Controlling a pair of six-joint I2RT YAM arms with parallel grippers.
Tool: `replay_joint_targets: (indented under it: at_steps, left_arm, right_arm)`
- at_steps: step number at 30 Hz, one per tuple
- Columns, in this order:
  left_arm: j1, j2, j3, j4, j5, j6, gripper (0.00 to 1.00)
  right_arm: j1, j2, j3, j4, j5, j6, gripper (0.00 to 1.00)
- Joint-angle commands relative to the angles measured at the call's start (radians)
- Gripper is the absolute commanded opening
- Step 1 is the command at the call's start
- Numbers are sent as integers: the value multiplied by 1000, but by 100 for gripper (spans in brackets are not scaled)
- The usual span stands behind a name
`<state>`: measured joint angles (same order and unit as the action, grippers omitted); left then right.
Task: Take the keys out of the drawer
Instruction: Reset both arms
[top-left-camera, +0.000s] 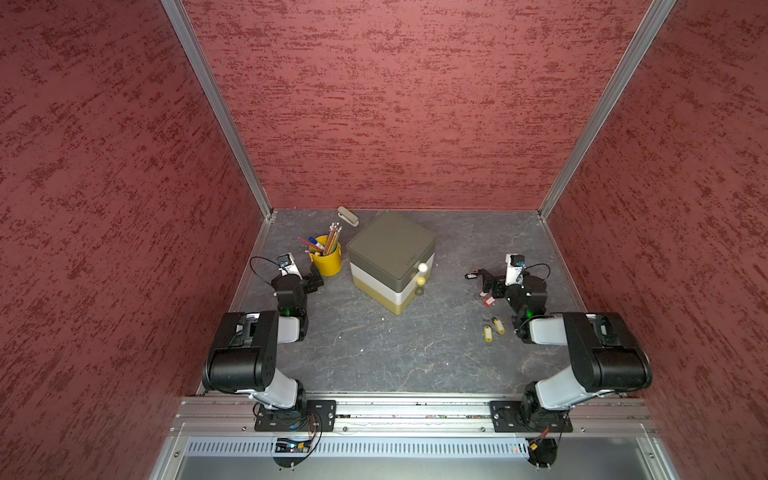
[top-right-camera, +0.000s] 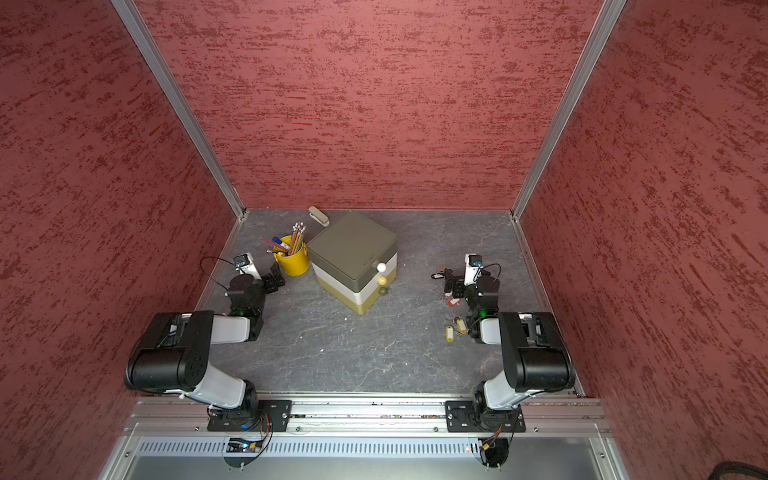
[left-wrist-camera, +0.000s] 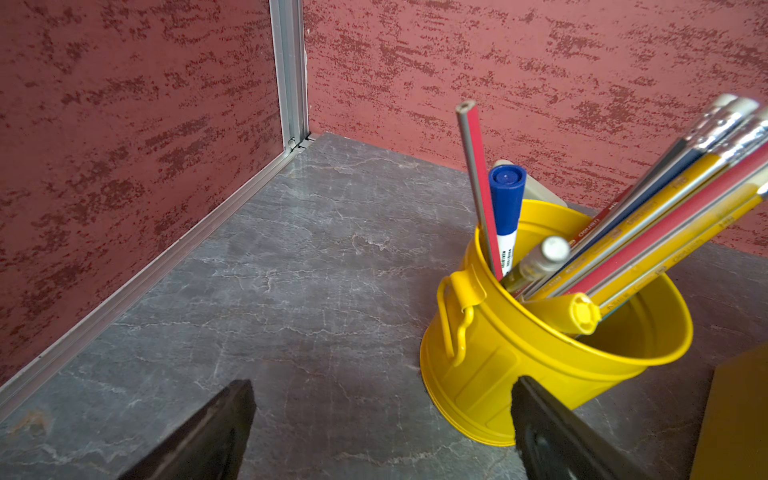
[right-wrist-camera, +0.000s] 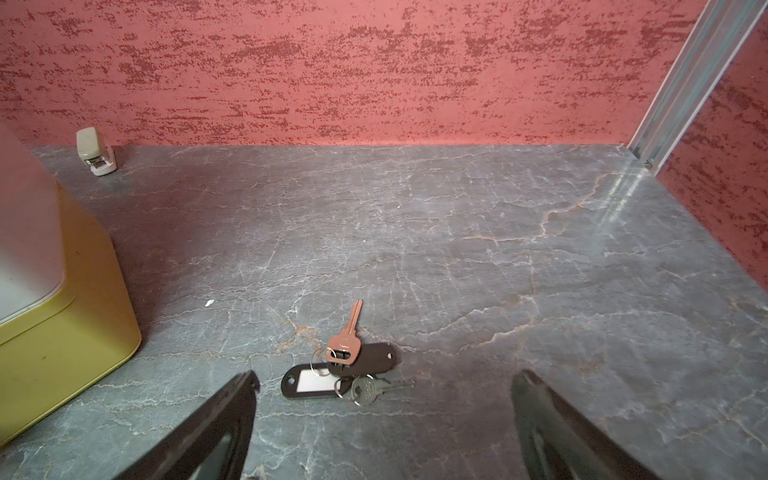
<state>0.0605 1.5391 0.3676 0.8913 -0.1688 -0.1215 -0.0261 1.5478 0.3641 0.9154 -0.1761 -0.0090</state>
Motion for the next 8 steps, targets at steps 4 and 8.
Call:
replay_joint_targets:
  at_steps: [4, 8]
  left_arm:
    - [-4, -3, 11, 15, 2, 10, 100]
    - [-5, -4, 10, 15, 2, 10, 100]
  right_arm:
    - [-5, 6, 27, 1, -3, -13, 98]
    - [-5, 0, 16, 12, -5, -12, 99]
